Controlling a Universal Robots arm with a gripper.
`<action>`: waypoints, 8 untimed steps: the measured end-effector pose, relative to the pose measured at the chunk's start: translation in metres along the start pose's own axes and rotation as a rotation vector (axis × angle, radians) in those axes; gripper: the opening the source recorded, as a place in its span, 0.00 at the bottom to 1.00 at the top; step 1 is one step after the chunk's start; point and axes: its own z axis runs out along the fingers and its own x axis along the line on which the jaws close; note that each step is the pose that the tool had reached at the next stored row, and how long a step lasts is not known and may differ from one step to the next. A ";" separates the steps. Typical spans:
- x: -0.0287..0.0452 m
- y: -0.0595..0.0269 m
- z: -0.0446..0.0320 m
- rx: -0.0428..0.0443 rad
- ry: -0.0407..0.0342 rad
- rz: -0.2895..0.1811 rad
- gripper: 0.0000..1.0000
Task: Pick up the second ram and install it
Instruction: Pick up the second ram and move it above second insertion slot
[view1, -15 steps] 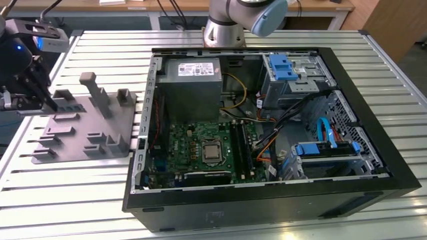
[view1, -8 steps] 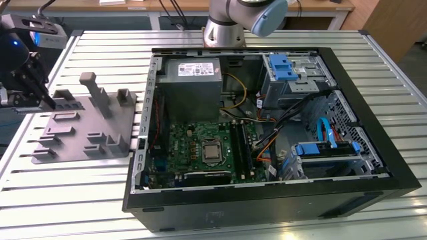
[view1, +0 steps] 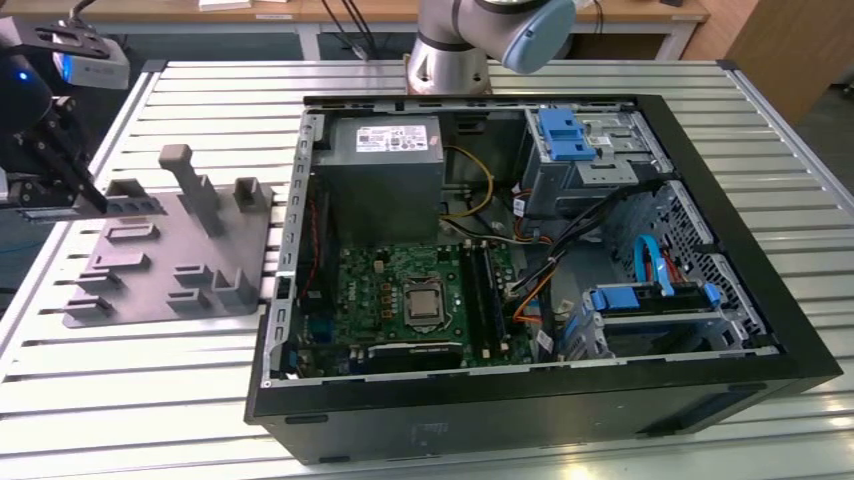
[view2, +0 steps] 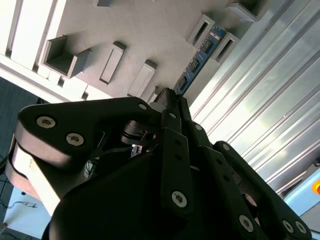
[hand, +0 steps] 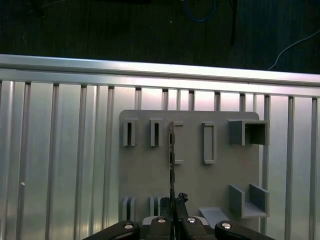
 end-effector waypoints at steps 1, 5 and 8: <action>-0.0001 0.0000 -0.0008 0.0001 -0.0002 0.000 0.14; -0.0003 0.0000 -0.0042 0.0000 -0.0007 0.000 0.14; -0.0005 0.0001 -0.0065 0.0001 -0.0012 0.000 0.14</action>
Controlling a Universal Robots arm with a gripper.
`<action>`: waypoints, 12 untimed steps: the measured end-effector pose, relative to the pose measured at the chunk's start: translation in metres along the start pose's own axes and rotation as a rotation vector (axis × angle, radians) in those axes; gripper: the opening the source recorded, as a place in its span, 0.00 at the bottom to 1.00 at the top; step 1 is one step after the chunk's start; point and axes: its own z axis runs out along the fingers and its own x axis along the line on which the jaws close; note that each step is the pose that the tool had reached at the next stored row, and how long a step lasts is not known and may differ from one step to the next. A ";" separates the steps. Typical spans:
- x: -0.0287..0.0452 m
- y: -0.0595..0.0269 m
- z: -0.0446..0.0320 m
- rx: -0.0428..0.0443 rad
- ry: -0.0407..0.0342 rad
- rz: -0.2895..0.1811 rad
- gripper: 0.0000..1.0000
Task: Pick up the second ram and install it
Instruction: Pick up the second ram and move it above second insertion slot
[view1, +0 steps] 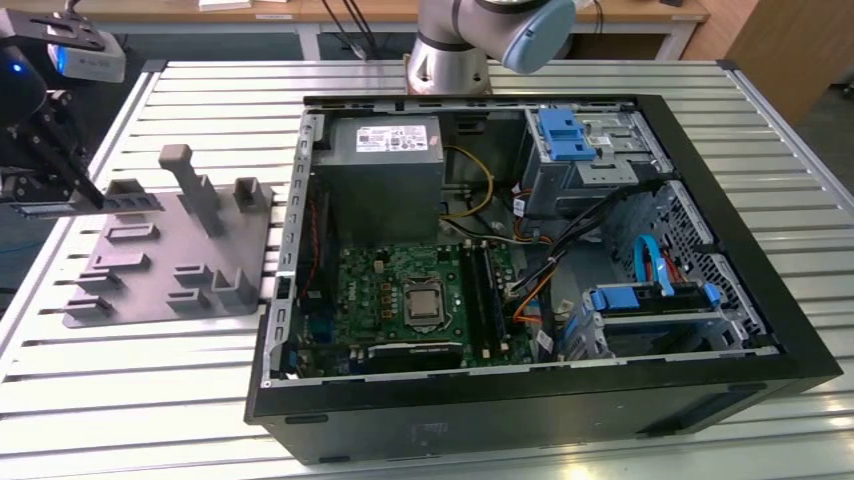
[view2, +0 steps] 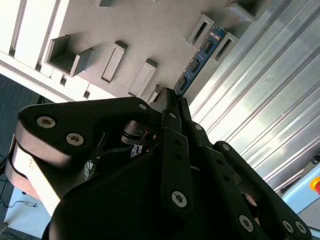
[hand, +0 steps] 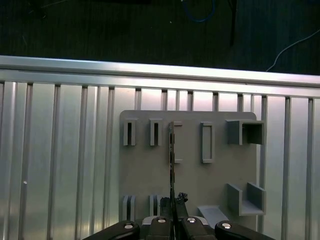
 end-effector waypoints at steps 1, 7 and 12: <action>-0.0001 0.0000 -0.0009 0.0000 -0.0002 0.000 0.14; -0.0004 0.0001 -0.0059 -0.0001 -0.0016 0.000 0.14; -0.0008 0.0001 -0.0102 0.0000 -0.0024 0.000 0.14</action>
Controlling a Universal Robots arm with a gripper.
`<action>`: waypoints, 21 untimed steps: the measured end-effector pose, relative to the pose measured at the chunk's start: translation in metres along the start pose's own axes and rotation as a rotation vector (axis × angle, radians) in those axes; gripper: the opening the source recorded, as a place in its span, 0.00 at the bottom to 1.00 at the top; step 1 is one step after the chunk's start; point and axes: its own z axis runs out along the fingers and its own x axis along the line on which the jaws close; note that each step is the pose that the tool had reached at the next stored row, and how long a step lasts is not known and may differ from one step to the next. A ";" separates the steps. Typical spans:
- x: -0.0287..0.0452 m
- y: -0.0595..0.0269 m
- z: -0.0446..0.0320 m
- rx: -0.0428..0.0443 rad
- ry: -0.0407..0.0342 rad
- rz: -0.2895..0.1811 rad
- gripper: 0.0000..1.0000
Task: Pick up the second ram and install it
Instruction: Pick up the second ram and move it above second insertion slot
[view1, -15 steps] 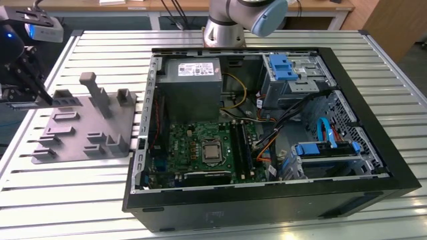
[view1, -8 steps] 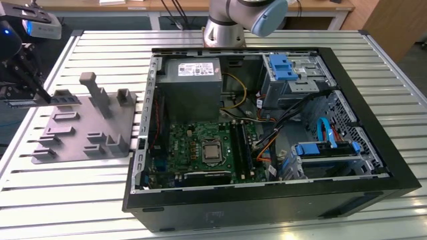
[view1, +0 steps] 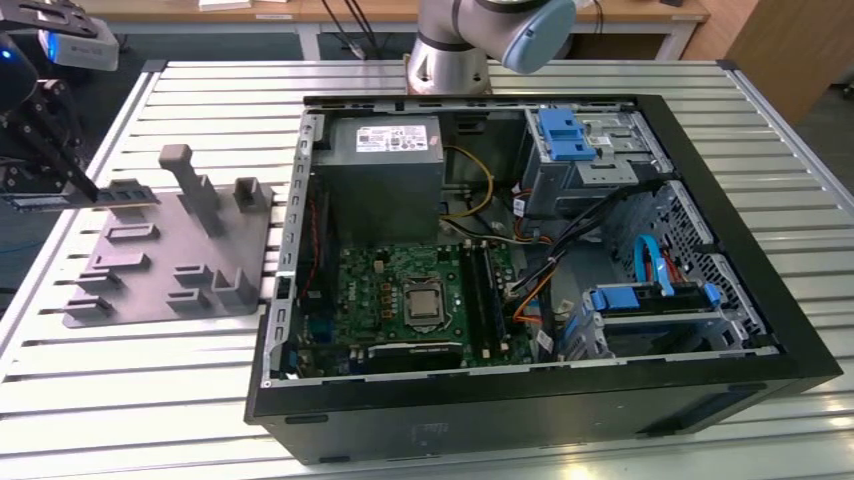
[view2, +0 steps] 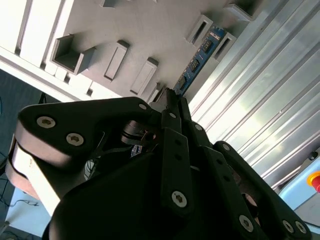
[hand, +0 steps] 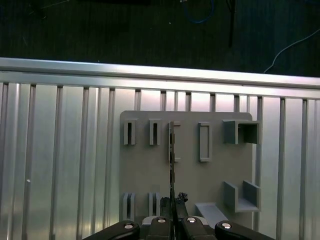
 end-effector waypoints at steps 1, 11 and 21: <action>-0.0001 0.0000 -0.0009 0.0000 -0.0001 0.000 0.14; -0.0009 0.0001 -0.0111 0.0001 -0.0018 0.000 0.14; -0.0017 0.0003 -0.0219 0.0001 -0.0053 0.000 0.14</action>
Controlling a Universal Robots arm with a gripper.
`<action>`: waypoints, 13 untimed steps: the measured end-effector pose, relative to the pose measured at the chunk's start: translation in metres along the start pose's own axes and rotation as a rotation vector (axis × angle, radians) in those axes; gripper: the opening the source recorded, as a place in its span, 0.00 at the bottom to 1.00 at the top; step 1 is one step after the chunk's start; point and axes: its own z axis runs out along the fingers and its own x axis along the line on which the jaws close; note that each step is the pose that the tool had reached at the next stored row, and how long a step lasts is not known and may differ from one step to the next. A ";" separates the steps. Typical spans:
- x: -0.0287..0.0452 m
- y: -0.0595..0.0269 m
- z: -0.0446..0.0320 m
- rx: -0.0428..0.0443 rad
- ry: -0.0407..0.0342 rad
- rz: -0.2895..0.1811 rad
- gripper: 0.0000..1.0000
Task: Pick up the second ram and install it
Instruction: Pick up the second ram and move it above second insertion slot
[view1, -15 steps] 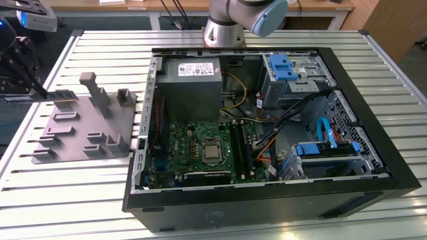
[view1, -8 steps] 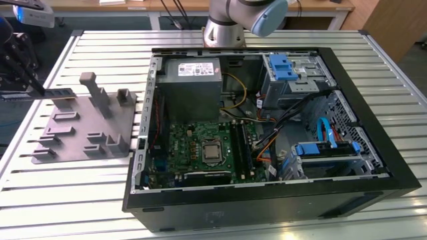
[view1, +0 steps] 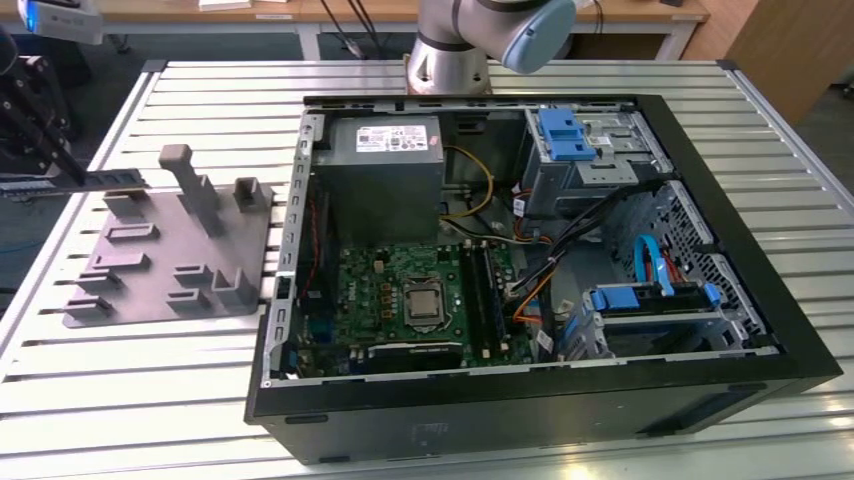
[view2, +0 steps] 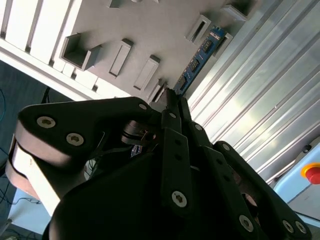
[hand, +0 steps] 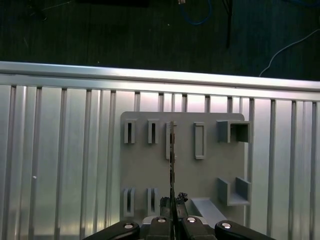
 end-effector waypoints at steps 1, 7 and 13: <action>-0.0001 0.0000 -0.0011 0.0000 -0.0006 0.000 0.14; -0.0006 0.0001 -0.0075 0.0002 -0.0035 0.000 0.14; -0.0011 0.0001 -0.0137 0.0002 -0.0054 0.000 0.14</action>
